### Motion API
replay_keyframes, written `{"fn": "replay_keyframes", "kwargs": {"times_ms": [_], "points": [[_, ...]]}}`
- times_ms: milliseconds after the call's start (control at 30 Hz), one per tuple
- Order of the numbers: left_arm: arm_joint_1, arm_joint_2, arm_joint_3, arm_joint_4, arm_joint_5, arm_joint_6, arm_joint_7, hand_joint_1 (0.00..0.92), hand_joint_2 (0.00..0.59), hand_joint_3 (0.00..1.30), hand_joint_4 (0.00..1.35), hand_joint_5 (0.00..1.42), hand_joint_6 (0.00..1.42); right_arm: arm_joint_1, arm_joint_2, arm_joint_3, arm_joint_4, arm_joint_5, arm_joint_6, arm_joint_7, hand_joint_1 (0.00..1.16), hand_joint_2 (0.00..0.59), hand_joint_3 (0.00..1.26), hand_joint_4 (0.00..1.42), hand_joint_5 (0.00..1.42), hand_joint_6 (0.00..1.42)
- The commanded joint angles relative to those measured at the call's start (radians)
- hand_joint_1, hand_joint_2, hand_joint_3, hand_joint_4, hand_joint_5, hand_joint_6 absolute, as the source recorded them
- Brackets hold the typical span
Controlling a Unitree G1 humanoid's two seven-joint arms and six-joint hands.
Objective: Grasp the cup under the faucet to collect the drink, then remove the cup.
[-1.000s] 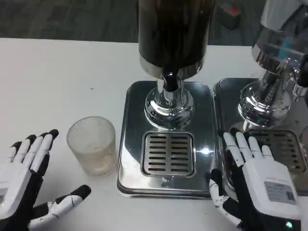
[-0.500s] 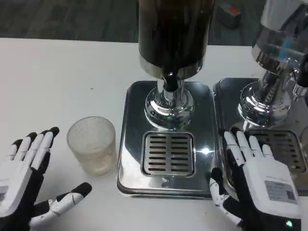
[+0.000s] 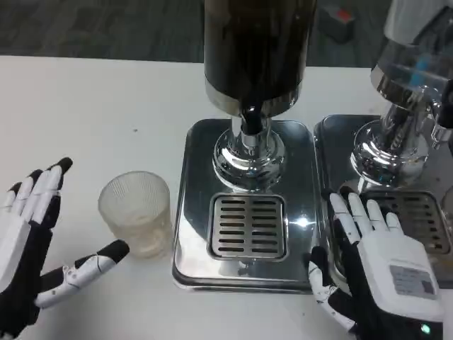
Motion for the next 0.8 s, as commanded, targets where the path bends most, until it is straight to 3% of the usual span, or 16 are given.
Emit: {"fn": "replay_keyframes", "kwargs": {"times_ms": [33, 133, 267, 533, 800], "points": [[-0.063, -0.026, -0.004, 0.060, -0.033, -0.017, -0.002, 0.000, 0.013, 0.00, 0.00, 0.00, 0.00, 0.003, 0.022, 0.003, -0.006, 0.003, 0.013, -0.008, 0.44, 0.577, 0.06, 0.00, 0.00, 0.00], [-0.101, -0.035, -0.016, 0.099, -0.052, -0.019, -0.017, 0.000, 0.000, 0.00, 0.00, 0.00, 0.00, 0.002, 0.039, 0.012, -0.002, -0.006, 0.020, -0.016, 0.44, 0.577, 0.06, 0.00, 0.00, 0.00], [-0.187, -0.046, -0.040, 0.285, -0.197, -0.145, -0.136, 0.000, 0.000, 0.00, 0.00, 0.00, 0.00, -0.003, 0.058, 0.018, 0.005, -0.002, 0.024, -0.031, 0.44, 0.577, 0.07, 0.00, 0.00, 0.00], [-0.265, -0.052, -0.059, 0.513, -0.227, -0.270, -0.160, 0.000, 0.000, 0.00, 0.00, 0.00, 0.00, -0.004, 0.067, 0.021, 0.009, -0.001, 0.025, -0.036, 0.45, 0.569, 0.08, 0.00, 0.00, 0.00], [-0.336, -0.062, -0.113, 0.603, -0.159, -0.291, -0.118, 0.033, 0.011, 0.00, 0.00, 0.00, 0.00, -0.014, 0.047, 0.018, 0.007, 0.010, 0.015, -0.007, 0.45, 0.575, 0.09, 0.00, 0.00, 0.00]]}}
